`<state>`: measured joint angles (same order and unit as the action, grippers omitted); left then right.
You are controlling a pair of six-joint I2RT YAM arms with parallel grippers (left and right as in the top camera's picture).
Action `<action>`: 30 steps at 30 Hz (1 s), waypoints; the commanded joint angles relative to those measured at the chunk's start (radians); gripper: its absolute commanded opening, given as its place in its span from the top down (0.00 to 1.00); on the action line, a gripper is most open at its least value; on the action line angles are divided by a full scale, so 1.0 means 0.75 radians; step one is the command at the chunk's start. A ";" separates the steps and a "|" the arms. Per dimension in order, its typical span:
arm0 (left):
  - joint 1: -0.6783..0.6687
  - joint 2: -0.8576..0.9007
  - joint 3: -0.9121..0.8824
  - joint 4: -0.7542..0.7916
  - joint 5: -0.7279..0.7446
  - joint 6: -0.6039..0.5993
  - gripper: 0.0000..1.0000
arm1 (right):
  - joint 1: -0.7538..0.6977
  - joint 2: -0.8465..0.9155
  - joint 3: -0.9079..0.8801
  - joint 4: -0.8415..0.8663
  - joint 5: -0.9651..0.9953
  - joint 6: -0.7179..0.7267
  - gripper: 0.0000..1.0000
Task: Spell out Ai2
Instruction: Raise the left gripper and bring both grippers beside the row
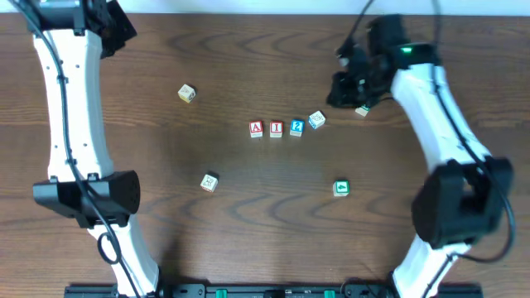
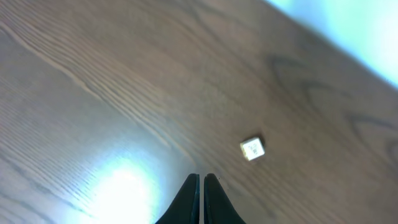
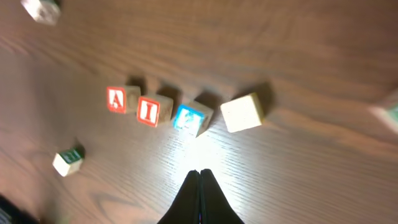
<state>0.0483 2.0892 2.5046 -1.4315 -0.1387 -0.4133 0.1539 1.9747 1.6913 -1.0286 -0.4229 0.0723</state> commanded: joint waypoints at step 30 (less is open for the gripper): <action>-0.281 0.030 -0.814 0.454 0.615 0.282 0.94 | 0.186 0.260 -0.007 0.004 0.350 0.047 0.99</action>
<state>-0.1631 2.1006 1.8923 -1.0912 0.3092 -0.2111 0.2977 2.1517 1.6905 -1.0294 -0.1917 0.0982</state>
